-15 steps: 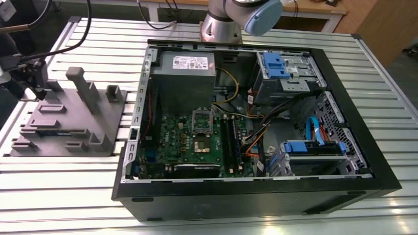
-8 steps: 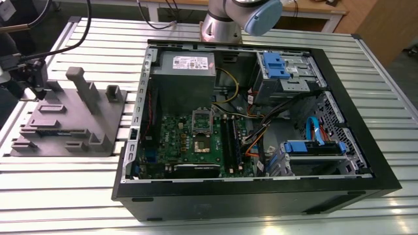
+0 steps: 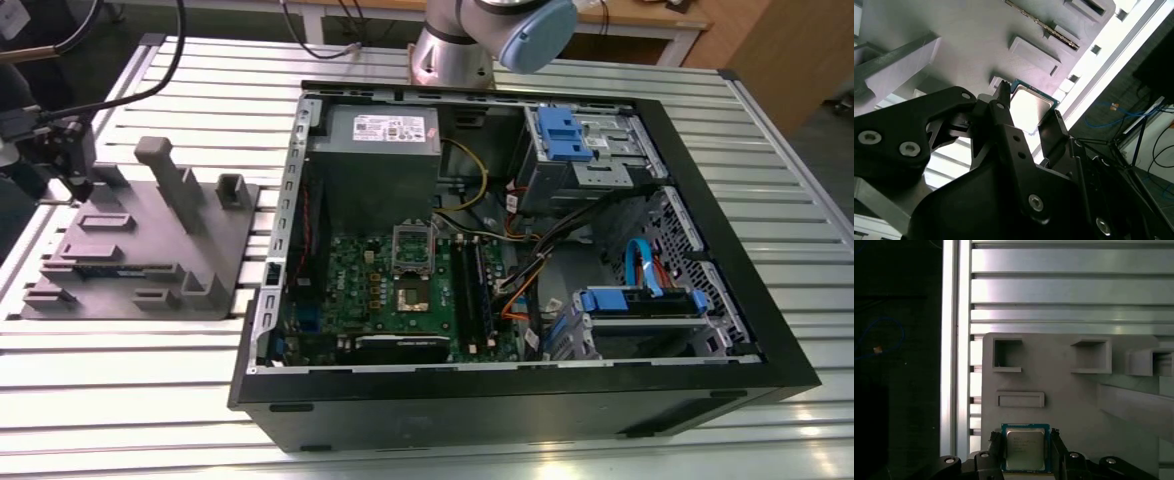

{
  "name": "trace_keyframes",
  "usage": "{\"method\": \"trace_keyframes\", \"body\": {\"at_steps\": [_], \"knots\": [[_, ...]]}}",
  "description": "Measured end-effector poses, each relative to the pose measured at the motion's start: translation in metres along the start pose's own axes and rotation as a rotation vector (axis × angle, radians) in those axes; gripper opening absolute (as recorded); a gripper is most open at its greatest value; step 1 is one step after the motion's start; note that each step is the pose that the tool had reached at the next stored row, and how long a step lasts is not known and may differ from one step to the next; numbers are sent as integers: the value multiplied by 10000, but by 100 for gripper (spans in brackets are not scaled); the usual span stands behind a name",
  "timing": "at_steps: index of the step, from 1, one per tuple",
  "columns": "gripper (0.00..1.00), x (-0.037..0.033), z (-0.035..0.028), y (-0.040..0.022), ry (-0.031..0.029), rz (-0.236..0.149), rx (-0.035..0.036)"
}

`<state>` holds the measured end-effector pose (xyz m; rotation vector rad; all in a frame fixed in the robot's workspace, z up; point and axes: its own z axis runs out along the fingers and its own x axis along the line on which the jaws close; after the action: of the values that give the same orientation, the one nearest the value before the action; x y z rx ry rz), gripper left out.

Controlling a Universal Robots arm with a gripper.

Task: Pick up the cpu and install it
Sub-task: 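Pick up the cpu and move it towards the insertion slot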

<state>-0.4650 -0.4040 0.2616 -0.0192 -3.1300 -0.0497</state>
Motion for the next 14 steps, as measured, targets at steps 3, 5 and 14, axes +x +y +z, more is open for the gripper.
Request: {"method": "trace_keyframes", "body": {"at_steps": [3,5,14], "knots": [[47,0,-27,1,0,0,-1],[47,0,-37,1,-1,0,-5],[47,1,-60,2,0,0,-8]]}}
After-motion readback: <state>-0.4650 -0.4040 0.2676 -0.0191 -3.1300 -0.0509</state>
